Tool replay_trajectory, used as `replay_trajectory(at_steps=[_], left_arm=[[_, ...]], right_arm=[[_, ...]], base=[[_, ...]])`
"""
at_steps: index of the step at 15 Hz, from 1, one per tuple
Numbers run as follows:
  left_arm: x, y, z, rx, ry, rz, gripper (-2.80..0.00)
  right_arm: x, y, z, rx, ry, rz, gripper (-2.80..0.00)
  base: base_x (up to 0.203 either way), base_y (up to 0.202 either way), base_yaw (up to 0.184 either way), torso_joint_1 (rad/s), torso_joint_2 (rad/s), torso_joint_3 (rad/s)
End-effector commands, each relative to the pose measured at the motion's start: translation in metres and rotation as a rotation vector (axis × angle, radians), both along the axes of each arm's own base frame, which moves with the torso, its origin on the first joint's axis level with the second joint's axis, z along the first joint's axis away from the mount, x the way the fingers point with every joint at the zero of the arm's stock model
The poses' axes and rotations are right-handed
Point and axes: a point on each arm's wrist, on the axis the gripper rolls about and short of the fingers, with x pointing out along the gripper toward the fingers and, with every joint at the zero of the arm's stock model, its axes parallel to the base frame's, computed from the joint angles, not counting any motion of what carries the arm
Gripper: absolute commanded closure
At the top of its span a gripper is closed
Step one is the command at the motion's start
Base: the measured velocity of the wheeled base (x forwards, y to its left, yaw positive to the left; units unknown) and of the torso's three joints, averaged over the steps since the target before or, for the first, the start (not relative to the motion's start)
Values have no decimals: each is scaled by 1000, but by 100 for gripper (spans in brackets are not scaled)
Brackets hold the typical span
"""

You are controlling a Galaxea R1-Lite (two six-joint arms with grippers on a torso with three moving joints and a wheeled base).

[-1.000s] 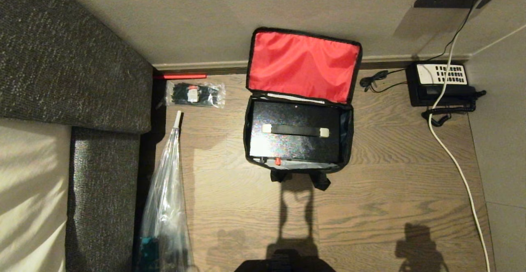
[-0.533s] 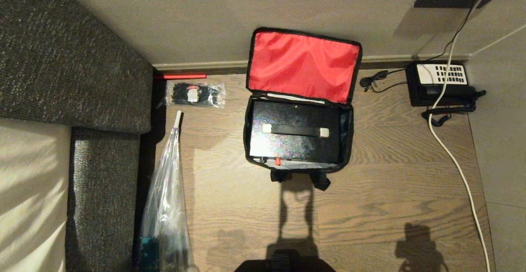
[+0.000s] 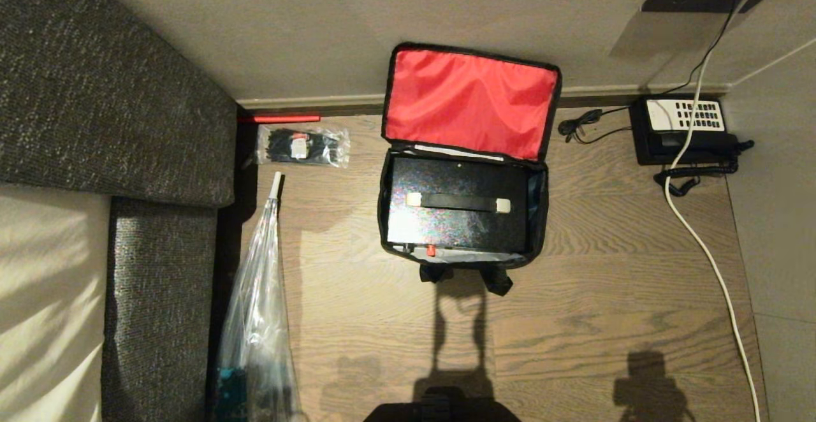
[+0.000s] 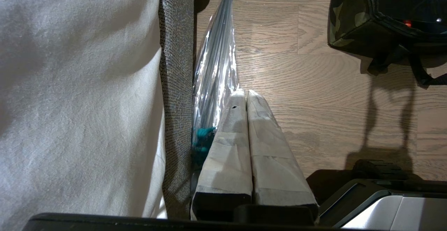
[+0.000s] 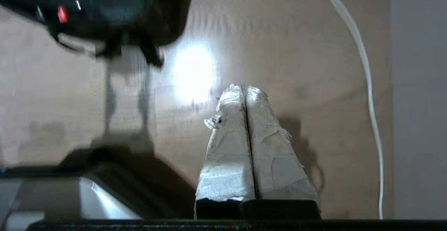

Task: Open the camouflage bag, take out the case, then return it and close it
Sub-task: Grip the handle

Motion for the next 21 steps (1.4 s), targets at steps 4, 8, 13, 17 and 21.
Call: replay_trajectory(at_steps=[4,8,13,17,21], left_arm=[[0,0,0,1,-1,1,0],[0,0,0,0,-1,1,0],[0,0,0,-3,-1,1,0],[0,0,0,-6,0,1,0],[0,0,0,3,-2,0,0]], right_arm=[[-12,1,1,-49,112,32,0],[-12,-1,3,64,91,-54,0],[-39,1,37,101,102,22,0],[-78,2,68,144,109,93,0],[-48,2,82,170,220,101,0]], base=[[0,0,0,0,0,0],[0,0,0,0,0,0],[0,0,0,0,0,0],[0,0,0,0,0,0],[0,0,0,0,0,0]])
